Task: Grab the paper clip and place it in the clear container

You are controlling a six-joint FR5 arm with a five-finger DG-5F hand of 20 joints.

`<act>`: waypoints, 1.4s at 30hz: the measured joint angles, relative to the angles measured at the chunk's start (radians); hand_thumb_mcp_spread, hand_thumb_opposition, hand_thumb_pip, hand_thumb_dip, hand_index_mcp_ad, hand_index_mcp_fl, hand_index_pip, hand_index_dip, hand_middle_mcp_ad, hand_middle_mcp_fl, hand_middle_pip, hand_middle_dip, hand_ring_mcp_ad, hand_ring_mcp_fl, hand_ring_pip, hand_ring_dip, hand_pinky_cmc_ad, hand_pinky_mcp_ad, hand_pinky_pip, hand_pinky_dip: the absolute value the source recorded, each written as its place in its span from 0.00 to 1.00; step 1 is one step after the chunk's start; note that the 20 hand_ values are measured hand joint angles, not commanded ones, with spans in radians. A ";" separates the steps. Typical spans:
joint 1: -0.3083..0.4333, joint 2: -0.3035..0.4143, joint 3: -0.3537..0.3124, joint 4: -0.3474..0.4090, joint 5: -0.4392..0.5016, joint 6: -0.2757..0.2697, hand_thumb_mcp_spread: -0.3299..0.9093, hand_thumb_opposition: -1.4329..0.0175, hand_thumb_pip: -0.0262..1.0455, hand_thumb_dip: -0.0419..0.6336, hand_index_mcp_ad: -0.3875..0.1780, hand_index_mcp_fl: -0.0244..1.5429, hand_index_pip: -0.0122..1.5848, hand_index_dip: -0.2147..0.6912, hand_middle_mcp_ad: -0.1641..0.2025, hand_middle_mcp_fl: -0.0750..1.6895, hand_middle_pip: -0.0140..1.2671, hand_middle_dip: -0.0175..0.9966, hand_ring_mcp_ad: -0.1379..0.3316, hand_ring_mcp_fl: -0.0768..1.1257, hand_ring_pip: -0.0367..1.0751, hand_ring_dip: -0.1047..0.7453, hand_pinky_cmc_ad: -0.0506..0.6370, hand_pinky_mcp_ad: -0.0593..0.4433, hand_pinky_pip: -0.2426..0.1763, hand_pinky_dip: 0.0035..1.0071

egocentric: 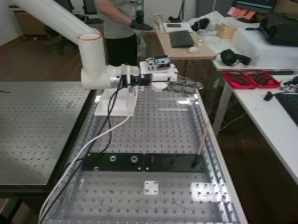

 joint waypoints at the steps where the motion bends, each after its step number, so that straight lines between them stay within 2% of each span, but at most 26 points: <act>1: -0.001 -0.002 0.004 -0.007 0.005 0.001 0.61 0.31 0.57 0.42 0.37 0.51 0.84 0.18 0.44 0.22 0.13 0.20 0.60 0.09 0.11 0.19 0.50 0.41 0.52 0.18; 6: -0.004 -0.008 0.022 -0.050 0.011 0.004 0.60 0.31 0.58 0.43 0.37 0.47 0.85 0.20 0.44 0.22 0.13 0.20 0.60 0.09 0.11 0.19 0.50 0.41 0.52 0.18; 8: -0.005 -0.009 0.025 -0.060 0.009 0.008 0.59 0.31 0.61 0.43 0.37 0.46 0.84 0.19 0.44 0.19 0.12 0.20 0.60 0.09 0.11 0.19 0.50 0.41 0.52 0.19; 10: -0.006 -0.007 0.025 -0.062 0.007 0.012 0.58 0.35 0.69 0.46 0.37 0.29 0.82 0.17 0.43 0.18 0.12 0.20 0.60 0.08 0.11 0.19 0.50 0.42 0.52 0.22; 12: -0.007 -0.004 0.024 -0.064 0.006 0.014 0.56 0.38 0.69 0.46 0.37 0.23 0.80 0.16 0.43 0.16 0.12 0.20 0.60 0.05 0.12 0.19 0.50 0.42 0.52 0.24; 16: -0.009 0.011 0.016 -0.064 0.007 0.015 0.54 0.40 0.69 0.46 0.37 0.16 0.78 0.13 0.44 0.16 0.12 0.20 0.60 0.06 0.12 0.19 0.50 0.43 0.50 0.29; 24: -0.017 0.080 -0.026 -0.042 0.021 0.009 0.52 0.42 0.70 0.46 0.37 0.12 0.72 0.10 0.44 0.13 0.12 0.20 0.60 0.04 0.14 0.19 0.49 0.45 0.45 0.33; 29: -0.026 0.162 -0.067 -0.016 0.034 -0.006 0.51 0.42 0.70 0.46 0.37 0.11 0.58 0.10 0.44 0.13 0.12 0.20 0.60 0.03 0.14 0.19 0.48 0.45 0.43 0.35; 33: -0.039 0.246 -0.097 -0.016 0.046 -0.013 0.46 0.45 0.70 0.46 0.38 0.11 0.42 0.10 0.44 0.13 0.12 0.20 0.60 0.04 0.14 0.19 0.48 0.52 0.43 0.36; 36: -0.051 0.296 -0.111 -0.039 0.060 -0.004 0.44 0.44 0.68 0.45 0.41 0.12 0.33 0.10 0.46 0.13 0.12 0.20 0.60 0.03 0.14 0.19 0.48 0.54 0.43 0.36; 37: -0.055 0.314 -0.116 -0.053 0.069 -0.003 0.43 0.44 0.64 0.44 0.42 0.11 0.27 0.10 0.48 0.13 0.12 0.20 0.59 0.03 0.13 0.19 0.48 0.58 0.43 0.37; 39: -0.062 0.338 -0.122 -0.075 0.083 -0.003 0.41 0.44 0.59 0.40 0.44 0.14 0.20 0.10 0.49 0.13 0.12 0.20 0.60 0.03 0.13 0.19 0.48 0.58 0.43 0.37; 42: -0.073 0.371 -0.134 -0.106 0.107 -0.008 0.41 0.44 0.59 0.36 0.44 0.14 0.17 0.11 0.51 0.13 0.12 0.20 0.60 0.04 0.13 0.19 0.48 0.61 0.43 0.37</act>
